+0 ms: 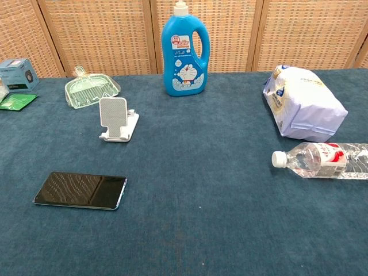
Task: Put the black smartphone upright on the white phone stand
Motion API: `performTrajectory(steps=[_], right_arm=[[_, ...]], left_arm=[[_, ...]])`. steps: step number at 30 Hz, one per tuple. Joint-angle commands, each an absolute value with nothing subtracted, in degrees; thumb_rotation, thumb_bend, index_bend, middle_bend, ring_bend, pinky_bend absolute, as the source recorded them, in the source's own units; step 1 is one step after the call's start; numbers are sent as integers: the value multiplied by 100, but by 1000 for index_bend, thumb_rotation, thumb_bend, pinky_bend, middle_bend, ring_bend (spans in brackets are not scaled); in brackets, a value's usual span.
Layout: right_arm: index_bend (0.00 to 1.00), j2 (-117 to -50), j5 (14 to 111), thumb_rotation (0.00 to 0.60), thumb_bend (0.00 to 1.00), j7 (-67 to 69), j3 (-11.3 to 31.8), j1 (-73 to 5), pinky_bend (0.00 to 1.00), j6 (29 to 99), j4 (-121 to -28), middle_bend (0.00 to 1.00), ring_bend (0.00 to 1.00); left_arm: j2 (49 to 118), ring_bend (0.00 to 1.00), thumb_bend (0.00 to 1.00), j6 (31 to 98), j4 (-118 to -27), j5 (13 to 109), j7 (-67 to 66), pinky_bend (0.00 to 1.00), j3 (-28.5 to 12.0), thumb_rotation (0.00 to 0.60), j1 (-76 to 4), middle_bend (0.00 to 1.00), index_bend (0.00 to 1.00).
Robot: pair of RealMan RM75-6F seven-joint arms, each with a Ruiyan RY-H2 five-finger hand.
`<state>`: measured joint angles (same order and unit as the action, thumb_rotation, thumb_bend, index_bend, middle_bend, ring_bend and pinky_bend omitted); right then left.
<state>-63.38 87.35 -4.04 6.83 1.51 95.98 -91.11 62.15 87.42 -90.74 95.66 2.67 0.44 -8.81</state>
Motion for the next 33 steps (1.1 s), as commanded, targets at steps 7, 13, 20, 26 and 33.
performTrajectory(steps=[7, 13, 20, 26, 33], right_arm=[[0, -6250, 8701, 600, 0, -249, 673, 173, 0, 9568, -9174, 0, 0], [0, -6181, 8612, 600, 0, -33, 717, 192, 0, 9564, -9169, 0, 0], [0, -6137, 8496, 600, 0, 138, 746, 169, 0, 9446, -9130, 0, 0], [0, -6124, 8457, 600, 0, 202, 751, 148, 0, 9378, -9109, 0, 0], [0, -6111, 8442, 600, 0, 282, 738, 143, 0, 9331, -9099, 0, 0]], left_arm=[[6216, 0, 0, 8504, -9149, 9603, 246, 0, 105, 600, -980, 0, 0], [6356, 0, 0, 7921, -9320, 9672, 149, 0, 116, 600, -1330, 0, 0], [6509, 0, 0, 6098, -9866, 9164, -47, 9, 37, 600, -2234, 1, 0], [6837, 2, 0, 4916, -10054, 8220, -634, 56, -209, 600, -2847, 47, 14], [7544, 58, 0, 4299, -9700, 7017, -1275, 93, -403, 600, -3326, 105, 55]])
